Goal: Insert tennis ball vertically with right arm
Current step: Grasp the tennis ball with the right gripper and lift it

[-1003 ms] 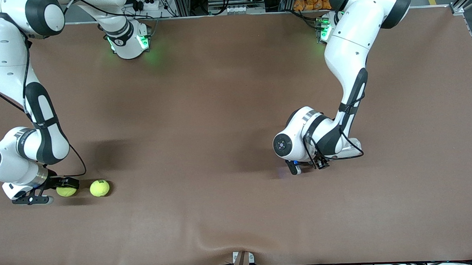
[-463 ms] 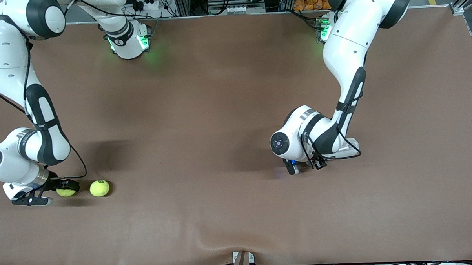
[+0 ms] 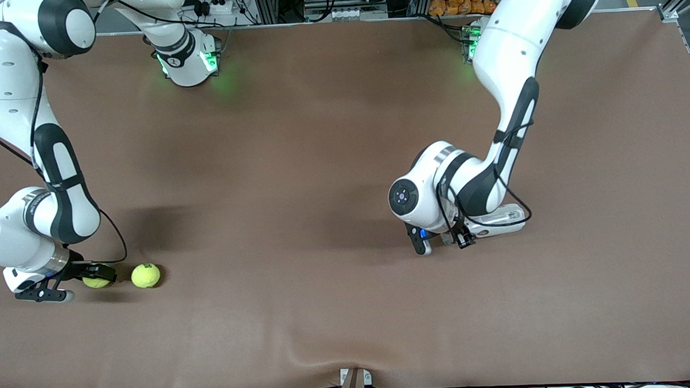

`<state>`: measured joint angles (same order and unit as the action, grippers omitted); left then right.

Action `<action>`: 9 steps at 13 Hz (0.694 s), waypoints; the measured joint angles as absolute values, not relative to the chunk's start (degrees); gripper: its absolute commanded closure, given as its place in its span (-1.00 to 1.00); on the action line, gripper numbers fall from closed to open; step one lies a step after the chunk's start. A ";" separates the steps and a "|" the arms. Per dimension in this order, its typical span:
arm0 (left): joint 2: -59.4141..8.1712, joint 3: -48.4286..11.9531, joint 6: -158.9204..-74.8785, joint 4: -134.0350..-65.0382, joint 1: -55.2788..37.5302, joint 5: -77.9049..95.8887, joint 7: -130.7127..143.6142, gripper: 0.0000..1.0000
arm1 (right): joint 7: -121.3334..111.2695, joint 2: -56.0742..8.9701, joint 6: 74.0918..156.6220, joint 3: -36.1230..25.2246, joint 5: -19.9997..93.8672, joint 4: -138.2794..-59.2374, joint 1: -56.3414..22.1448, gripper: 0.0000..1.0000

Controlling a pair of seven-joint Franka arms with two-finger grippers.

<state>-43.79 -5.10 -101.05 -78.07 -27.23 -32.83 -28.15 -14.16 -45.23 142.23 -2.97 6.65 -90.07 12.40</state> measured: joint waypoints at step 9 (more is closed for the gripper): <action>-35.44 -4.97 -104.56 -75.96 -26.52 -12.47 -26.66 -0.13 | -17.14 -44.04 136.00 -2.67 6.66 -87.94 12.37 0.39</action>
